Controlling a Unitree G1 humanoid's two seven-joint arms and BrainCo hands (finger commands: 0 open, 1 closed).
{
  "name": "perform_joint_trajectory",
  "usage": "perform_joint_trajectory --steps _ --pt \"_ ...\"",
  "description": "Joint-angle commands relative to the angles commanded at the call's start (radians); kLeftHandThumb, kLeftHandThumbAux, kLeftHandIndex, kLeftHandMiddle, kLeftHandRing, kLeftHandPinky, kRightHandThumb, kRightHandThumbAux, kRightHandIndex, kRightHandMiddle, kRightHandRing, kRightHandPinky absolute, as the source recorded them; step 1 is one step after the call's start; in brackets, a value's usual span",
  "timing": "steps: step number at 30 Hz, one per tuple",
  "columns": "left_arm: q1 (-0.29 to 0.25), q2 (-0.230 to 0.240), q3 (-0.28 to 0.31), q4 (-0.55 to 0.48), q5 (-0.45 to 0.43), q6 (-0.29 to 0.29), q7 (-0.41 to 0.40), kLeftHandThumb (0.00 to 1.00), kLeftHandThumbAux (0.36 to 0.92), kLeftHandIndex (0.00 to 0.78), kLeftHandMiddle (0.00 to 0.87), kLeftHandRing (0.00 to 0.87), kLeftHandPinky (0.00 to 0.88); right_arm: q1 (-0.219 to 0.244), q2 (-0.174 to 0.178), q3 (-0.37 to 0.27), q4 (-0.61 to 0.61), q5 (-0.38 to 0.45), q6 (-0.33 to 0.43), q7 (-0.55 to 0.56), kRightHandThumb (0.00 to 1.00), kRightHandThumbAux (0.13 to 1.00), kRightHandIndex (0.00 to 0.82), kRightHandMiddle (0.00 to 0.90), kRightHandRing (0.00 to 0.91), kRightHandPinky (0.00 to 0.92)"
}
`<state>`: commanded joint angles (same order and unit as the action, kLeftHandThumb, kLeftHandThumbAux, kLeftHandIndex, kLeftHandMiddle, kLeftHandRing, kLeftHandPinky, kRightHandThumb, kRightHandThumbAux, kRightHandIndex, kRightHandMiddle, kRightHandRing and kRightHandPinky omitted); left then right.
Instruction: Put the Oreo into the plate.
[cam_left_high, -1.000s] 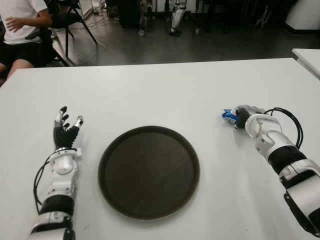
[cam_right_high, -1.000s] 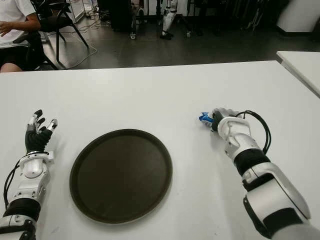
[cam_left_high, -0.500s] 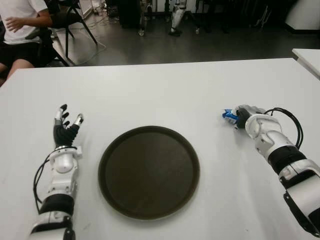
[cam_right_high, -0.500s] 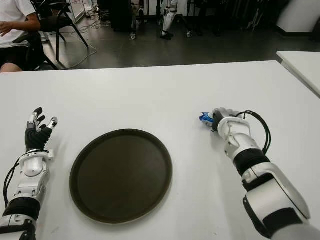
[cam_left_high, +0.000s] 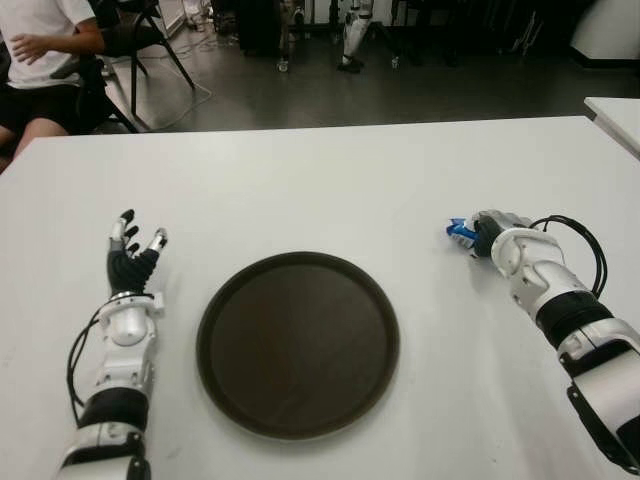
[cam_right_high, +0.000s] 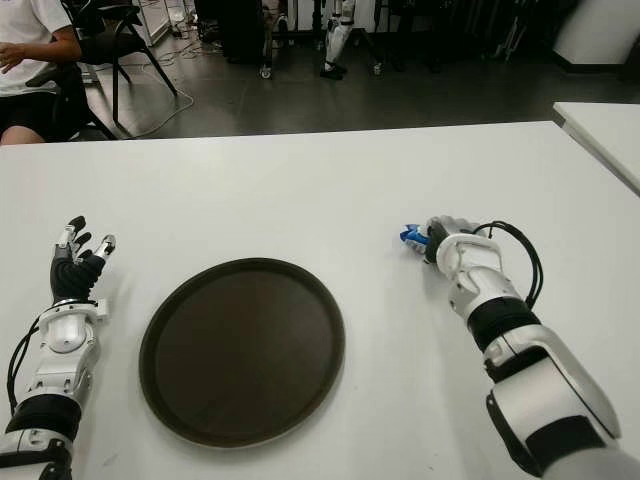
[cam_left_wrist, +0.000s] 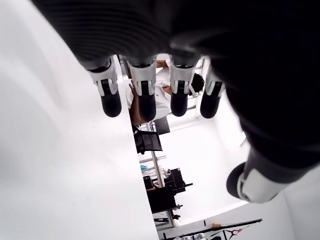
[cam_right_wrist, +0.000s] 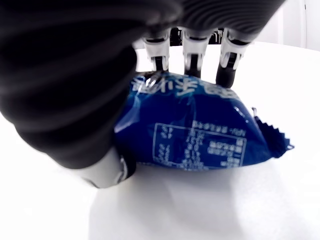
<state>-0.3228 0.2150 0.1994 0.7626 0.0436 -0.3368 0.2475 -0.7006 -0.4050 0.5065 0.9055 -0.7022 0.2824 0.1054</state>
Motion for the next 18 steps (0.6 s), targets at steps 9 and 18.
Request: perform_joint_trajectory --steps 9,18 --pt "0.002 -0.001 -0.001 -0.003 0.005 0.005 0.009 0.247 0.645 0.053 0.085 0.06 0.032 0.019 0.013 -0.034 -0.01 0.013 -0.011 -0.129 0.689 0.736 0.413 0.161 0.17 0.206" --pt "-0.003 -0.002 0.005 0.011 -0.003 -0.001 0.007 0.257 0.635 0.055 0.089 0.066 0.037 0.025 0.06 -0.096 -0.004 0.03 -0.001 -0.317 0.696 0.726 0.424 0.453 0.472 0.539"
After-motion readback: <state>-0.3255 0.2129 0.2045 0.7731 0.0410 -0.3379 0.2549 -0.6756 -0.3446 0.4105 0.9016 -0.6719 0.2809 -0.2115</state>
